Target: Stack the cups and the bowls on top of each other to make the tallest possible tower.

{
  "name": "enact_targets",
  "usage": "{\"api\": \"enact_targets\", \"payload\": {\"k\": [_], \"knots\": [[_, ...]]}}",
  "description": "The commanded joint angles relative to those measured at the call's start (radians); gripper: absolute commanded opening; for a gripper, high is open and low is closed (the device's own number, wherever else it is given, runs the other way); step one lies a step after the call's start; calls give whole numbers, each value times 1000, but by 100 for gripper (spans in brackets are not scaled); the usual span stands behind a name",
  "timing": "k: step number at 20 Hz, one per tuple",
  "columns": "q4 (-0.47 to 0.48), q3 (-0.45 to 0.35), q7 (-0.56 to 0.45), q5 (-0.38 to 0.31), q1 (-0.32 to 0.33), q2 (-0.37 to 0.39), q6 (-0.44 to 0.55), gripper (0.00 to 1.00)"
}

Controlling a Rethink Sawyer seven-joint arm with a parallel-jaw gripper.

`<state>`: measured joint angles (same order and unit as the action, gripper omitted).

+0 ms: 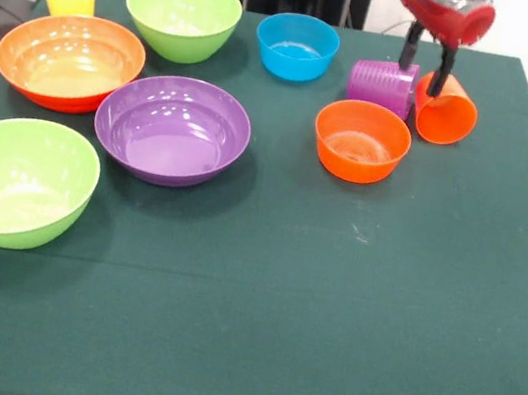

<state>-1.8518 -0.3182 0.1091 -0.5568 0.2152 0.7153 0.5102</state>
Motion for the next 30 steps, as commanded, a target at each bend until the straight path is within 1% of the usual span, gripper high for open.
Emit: {"api": "enact_targets", "payload": {"k": [1,4,6,11,13,15,21,24,29,30], "knots": [[168,-43,80,-52,-22,-104,83,100],[205,-48,51,-39,-19,-102,130,100],[242,-54,19,-28,-3,-100,176,100],[298,-58,-28,-16,18,-67,281,100],[302,-64,-34,-18,26,-63,289,100],[306,-72,-35,-27,32,-77,285,100],[320,-100,-34,-41,26,-108,278,100],[324,-112,-41,-39,24,-103,284,100],[330,-122,-41,-45,14,-109,284,100],[332,-123,-22,-43,-7,-107,290,100]]}}
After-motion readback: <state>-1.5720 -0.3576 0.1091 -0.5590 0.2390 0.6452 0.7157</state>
